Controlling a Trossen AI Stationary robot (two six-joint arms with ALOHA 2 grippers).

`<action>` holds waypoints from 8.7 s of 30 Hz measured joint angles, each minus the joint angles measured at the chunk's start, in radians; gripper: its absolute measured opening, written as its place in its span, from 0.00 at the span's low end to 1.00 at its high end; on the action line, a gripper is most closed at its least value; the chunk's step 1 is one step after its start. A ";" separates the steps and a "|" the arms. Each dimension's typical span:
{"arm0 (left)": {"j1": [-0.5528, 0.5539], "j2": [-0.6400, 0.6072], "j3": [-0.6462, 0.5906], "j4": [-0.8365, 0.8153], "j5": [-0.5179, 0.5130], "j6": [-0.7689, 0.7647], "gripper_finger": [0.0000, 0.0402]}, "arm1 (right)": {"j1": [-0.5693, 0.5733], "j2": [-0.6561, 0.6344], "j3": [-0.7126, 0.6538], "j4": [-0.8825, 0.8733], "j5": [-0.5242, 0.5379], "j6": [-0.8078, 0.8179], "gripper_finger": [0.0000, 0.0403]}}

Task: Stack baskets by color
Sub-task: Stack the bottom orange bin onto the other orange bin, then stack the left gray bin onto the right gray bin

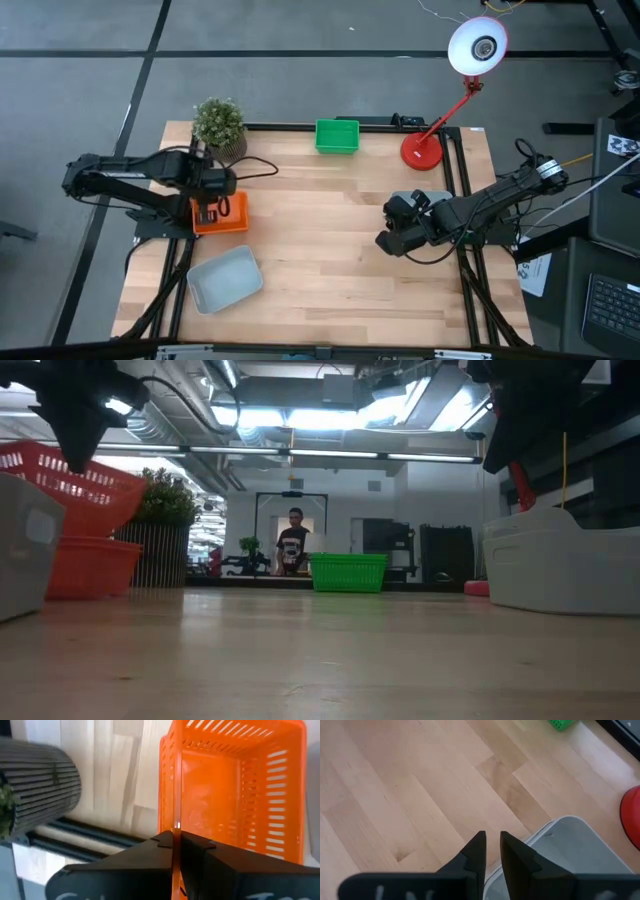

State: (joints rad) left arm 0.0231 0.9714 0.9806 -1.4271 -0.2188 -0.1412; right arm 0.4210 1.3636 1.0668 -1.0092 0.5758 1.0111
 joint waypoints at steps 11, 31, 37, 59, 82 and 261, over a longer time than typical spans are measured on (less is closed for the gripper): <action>0.002 0.000 0.000 0.059 -0.026 0.022 0.14 | 0.000 0.000 0.000 0.004 -0.001 0.001 0.14; -0.011 0.065 0.002 0.445 0.013 0.105 0.17 | 0.000 0.000 0.000 0.004 -0.001 0.001 0.14; -0.010 0.157 -0.061 0.448 -0.003 0.102 0.17 | 0.000 0.000 0.000 0.003 0.000 -0.003 0.14; -0.047 0.128 -0.099 0.555 0.243 -0.167 0.15 | 0.000 0.001 0.000 0.007 -0.002 -0.008 0.14; -0.588 0.364 -0.136 0.550 0.227 -0.753 0.01 | 0.000 0.001 0.000 0.011 0.009 -0.024 0.14; -0.104 -0.856 -0.937 1.362 0.047 0.197 0.00 | -0.277 0.649 0.773 -0.102 -0.435 -0.888 0.14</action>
State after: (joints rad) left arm -0.0807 0.1156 0.0433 -0.0654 -0.1719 0.0559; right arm 0.1441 2.0125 1.8401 -1.1108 0.1413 0.1234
